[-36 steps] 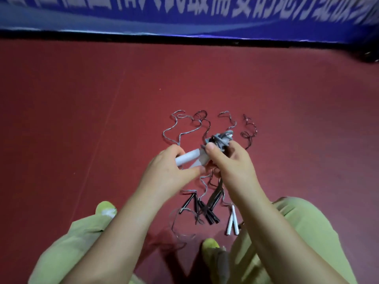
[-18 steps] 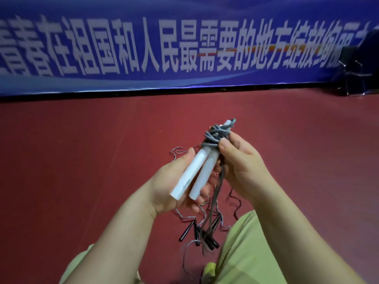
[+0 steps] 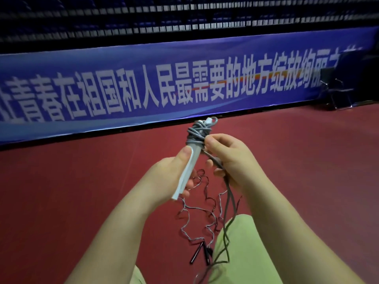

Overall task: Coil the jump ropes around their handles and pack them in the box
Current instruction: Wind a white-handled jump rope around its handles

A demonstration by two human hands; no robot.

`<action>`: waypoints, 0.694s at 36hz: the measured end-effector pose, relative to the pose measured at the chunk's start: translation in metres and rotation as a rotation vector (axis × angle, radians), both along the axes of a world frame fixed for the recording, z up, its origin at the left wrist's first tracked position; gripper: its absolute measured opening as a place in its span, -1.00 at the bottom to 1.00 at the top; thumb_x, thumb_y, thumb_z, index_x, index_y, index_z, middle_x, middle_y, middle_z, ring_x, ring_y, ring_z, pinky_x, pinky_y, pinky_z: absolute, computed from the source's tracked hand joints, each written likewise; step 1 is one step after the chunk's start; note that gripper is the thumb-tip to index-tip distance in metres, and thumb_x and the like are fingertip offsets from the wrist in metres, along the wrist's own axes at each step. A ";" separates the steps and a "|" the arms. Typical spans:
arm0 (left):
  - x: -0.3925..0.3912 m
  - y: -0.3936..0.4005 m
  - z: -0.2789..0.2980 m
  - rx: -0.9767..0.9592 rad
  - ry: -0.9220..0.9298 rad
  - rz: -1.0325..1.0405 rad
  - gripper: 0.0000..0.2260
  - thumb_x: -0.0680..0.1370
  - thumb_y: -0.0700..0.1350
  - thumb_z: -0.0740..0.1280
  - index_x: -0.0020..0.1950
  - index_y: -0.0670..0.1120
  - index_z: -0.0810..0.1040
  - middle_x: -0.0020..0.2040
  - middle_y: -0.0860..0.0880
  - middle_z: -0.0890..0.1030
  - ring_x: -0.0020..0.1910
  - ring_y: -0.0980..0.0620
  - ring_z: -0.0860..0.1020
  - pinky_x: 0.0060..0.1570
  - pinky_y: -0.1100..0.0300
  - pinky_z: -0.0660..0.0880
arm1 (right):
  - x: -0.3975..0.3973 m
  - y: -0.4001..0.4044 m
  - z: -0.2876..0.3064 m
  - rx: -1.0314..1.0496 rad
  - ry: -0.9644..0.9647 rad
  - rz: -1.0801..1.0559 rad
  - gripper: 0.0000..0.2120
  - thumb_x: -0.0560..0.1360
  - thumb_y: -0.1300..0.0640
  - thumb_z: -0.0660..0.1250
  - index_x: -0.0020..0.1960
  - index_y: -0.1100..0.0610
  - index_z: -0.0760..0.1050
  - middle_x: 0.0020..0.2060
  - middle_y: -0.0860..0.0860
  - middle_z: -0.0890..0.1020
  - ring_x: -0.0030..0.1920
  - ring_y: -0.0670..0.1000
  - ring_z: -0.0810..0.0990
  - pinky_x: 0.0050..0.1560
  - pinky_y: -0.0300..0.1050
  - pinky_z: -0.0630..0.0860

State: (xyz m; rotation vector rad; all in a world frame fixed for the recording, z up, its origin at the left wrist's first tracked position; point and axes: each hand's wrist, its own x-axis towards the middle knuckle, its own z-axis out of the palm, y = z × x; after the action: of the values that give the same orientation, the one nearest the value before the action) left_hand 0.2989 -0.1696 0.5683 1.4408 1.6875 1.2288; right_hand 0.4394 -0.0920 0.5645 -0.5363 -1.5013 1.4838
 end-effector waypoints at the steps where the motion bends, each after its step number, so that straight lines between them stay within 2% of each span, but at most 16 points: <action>1: 0.001 -0.005 0.001 0.016 0.012 0.007 -0.30 0.27 0.44 0.08 -0.12 -0.15 0.60 -0.37 -0.02 0.63 -0.34 -0.02 0.62 -0.12 -0.02 0.60 | 0.001 -0.005 0.003 0.007 -0.002 -0.009 -0.90 0.54 0.08 0.34 -0.03 0.10 0.54 -0.37 -0.12 0.64 -0.45 -0.09 0.47 -0.54 -0.28 0.26; 5: 0.002 -0.021 0.006 0.087 0.094 0.084 -0.39 0.48 0.39 0.09 -0.18 -0.13 0.61 -0.34 -0.03 0.64 -0.25 -0.10 0.64 0.01 -0.16 0.58 | 0.002 -0.021 0.013 0.104 -0.043 -0.107 -0.91 0.50 0.05 0.40 -0.06 0.07 0.55 -0.30 -0.06 0.67 -0.46 -0.09 0.51 -0.54 -0.26 0.31; 7: 0.005 -0.027 0.009 0.125 0.173 0.110 -0.33 0.44 0.48 0.06 -0.21 -0.09 0.60 -0.31 -0.05 0.65 -0.20 -0.14 0.63 0.03 -0.17 0.55 | 0.006 -0.027 0.018 0.143 -0.035 -0.153 -0.91 0.49 0.06 0.41 -0.07 0.05 0.56 -0.30 -0.06 0.68 -0.43 -0.08 0.54 -0.53 -0.26 0.33; 9: 0.011 -0.031 0.015 0.156 0.231 0.124 -0.27 0.35 0.53 0.01 -0.22 -0.09 0.58 -0.30 -0.05 0.63 -0.22 -0.12 0.62 -0.01 -0.13 0.55 | 0.010 -0.033 0.020 0.150 0.000 -0.173 -0.93 0.51 0.07 0.40 -0.06 0.05 0.55 -0.31 -0.10 0.68 -0.40 -0.08 0.58 -0.51 -0.28 0.34; 11: 0.017 -0.035 0.020 0.191 0.317 0.144 -0.29 0.31 0.50 -0.03 -0.20 -0.10 0.55 -0.29 -0.04 0.61 -0.24 -0.08 0.59 -0.06 -0.09 0.53 | 0.015 -0.038 0.021 0.136 0.048 -0.161 -0.94 0.53 0.08 0.37 -0.03 0.06 0.54 -0.25 -0.05 0.69 -0.36 -0.07 0.60 -0.50 -0.29 0.35; 14: 0.022 -0.037 0.024 0.242 0.463 0.205 -0.46 0.41 0.42 0.05 -0.24 -0.04 0.45 -0.35 0.02 0.50 -0.31 0.00 0.49 -0.22 0.02 0.44 | 0.022 -0.043 0.023 0.126 0.070 -0.105 -0.82 0.56 0.04 0.31 0.07 0.13 0.52 -0.08 0.04 0.68 -0.26 -0.03 0.61 -0.48 -0.28 0.36; 17: 0.025 -0.039 0.024 0.272 0.482 0.244 -0.57 0.39 0.37 0.15 -0.20 0.02 0.48 -0.34 0.05 0.50 -0.32 0.02 0.49 -0.31 0.08 0.37 | 0.028 -0.046 0.025 0.162 -0.018 -0.100 -0.67 0.49 -0.13 0.36 0.13 0.06 0.51 -0.02 0.01 0.69 -0.15 0.02 0.67 -0.44 -0.26 0.37; 18: 0.026 -0.040 0.023 0.278 0.478 0.250 -0.59 0.37 0.37 0.19 -0.19 0.03 0.48 -0.34 0.06 0.51 -0.32 0.03 0.49 -0.32 0.10 0.37 | 0.029 -0.047 0.025 0.179 -0.031 -0.110 -0.70 0.49 -0.13 0.37 0.12 0.03 0.50 -0.04 0.00 0.70 -0.15 0.02 0.68 -0.41 -0.23 0.37; 21: 0.030 -0.043 0.023 0.280 0.448 0.269 -0.64 0.36 0.34 0.26 -0.18 0.05 0.48 -0.31 0.06 0.53 -0.32 0.05 0.50 -0.31 0.09 0.40 | 0.030 -0.049 0.023 0.209 -0.001 -0.123 -0.88 0.55 0.01 0.31 0.02 0.04 0.51 -0.21 -0.07 0.70 -0.28 -0.10 0.64 -0.34 -0.14 0.38; 25: 0.031 -0.047 0.021 0.247 0.408 0.224 -0.63 0.31 0.33 0.31 -0.17 0.05 0.47 -0.27 0.05 0.56 -0.28 0.05 0.53 -0.27 0.03 0.46 | 0.026 -0.051 0.018 0.235 0.081 -0.091 -0.82 0.54 0.05 0.35 0.09 0.11 0.53 -0.17 0.01 0.70 -0.23 -0.04 0.61 -0.26 -0.10 0.40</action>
State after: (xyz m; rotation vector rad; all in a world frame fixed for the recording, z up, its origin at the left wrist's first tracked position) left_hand 0.3304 -0.2165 0.5889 1.7835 2.0714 1.3698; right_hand 0.4655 -0.1430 0.5822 -0.3931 -1.5413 1.2246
